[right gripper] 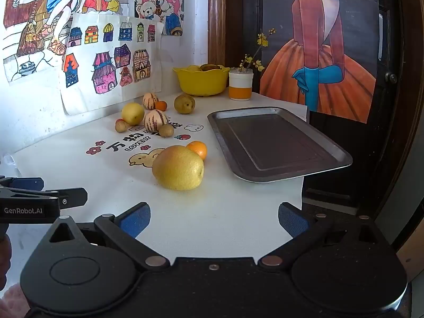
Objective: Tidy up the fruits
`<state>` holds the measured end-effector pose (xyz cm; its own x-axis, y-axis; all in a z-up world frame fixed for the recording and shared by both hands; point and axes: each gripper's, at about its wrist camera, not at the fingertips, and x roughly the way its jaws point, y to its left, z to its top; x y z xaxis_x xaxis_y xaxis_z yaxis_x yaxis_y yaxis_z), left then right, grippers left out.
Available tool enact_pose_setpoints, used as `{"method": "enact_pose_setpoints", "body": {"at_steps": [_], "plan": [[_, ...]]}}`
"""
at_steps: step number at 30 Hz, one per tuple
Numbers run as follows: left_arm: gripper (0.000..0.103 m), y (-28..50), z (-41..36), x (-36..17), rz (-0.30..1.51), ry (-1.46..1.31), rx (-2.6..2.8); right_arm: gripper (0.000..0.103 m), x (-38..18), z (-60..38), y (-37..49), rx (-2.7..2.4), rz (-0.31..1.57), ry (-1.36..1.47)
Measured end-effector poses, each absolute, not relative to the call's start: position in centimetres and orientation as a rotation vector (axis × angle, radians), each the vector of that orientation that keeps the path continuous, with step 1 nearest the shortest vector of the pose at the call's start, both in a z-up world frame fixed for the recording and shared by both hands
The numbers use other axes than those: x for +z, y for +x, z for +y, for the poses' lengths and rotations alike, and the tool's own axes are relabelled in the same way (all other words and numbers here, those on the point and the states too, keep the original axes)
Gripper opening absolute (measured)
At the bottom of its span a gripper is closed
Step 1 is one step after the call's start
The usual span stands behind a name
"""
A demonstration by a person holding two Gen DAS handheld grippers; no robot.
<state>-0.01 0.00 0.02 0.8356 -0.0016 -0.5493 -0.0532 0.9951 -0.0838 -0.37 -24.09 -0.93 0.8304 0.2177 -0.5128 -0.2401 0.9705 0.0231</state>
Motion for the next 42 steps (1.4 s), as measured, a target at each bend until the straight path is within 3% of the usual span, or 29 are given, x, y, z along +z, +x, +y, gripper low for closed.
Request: {"method": "enact_pose_setpoints", "body": {"at_steps": [42], "plan": [[0.102,-0.20,-0.03,-0.16,0.585,-0.084,0.027,0.102,-1.06,-24.01,-0.08,0.245,0.542,-0.031]]}}
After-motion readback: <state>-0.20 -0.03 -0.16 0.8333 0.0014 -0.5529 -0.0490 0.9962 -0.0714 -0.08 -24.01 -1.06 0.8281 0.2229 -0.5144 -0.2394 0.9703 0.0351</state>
